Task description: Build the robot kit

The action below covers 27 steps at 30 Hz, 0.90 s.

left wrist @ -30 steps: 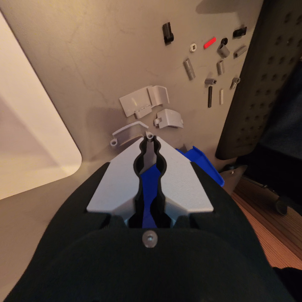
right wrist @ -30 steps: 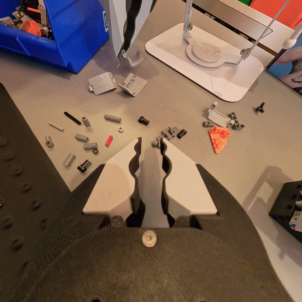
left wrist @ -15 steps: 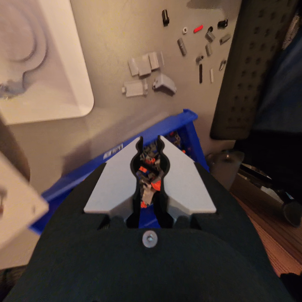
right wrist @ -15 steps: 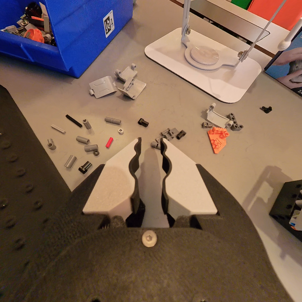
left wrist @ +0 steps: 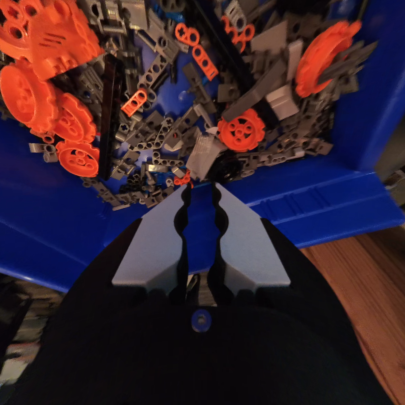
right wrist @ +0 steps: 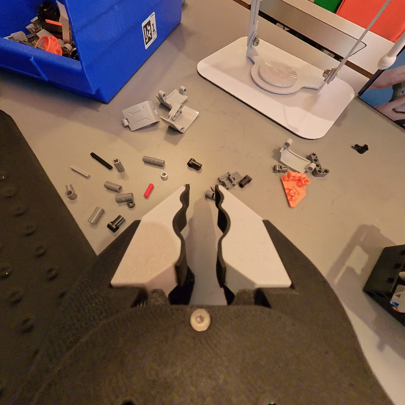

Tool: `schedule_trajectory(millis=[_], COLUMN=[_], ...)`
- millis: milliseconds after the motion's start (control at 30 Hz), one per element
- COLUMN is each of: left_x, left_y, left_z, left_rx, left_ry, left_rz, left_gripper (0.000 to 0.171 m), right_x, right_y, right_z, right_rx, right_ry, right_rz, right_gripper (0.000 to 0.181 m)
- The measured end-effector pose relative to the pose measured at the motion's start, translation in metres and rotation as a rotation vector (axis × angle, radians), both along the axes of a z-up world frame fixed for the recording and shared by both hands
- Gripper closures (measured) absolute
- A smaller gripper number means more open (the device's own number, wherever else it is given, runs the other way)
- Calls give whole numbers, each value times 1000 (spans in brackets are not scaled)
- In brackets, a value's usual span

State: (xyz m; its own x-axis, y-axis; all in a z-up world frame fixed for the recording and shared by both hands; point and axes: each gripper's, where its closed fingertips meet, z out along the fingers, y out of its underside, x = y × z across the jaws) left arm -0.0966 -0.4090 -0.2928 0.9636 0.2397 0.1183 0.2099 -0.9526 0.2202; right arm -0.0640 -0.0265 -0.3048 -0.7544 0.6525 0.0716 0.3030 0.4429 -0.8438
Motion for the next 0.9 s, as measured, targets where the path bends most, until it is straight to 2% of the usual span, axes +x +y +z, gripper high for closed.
schedule_trajectory(millis=[200,267,433,600,700,733,900], left_x=[-1,-1,3,5,2,0,-4], left_y=[-11,-8,-2,0,2,3,2], left_z=[-16,-21,-28,-34,-32,-31,-21], left_rx=[-101,-83,-34,-8,29,41,63], left_ry=[-2,-9,-24,-38,-16,-8,13], left_rz=[-127,-147,-139,-116,-86,-74,-29], left_gripper=[151,147,144,154,160,170,170], right_x=[0,0,0,-1,-1,-1,-1], right_y=[0,0,1,1,1,1,0], right_z=[0,1,1,0,0,0,0], right_rx=[1,-1,-3,-3,-2,-1,0], right_ry=[3,3,2,0,-1,-1,-1], right_rz=[0,-2,-4,-4,-5,-5,-4], right_gripper=[161,161,161,161,161,161,161])
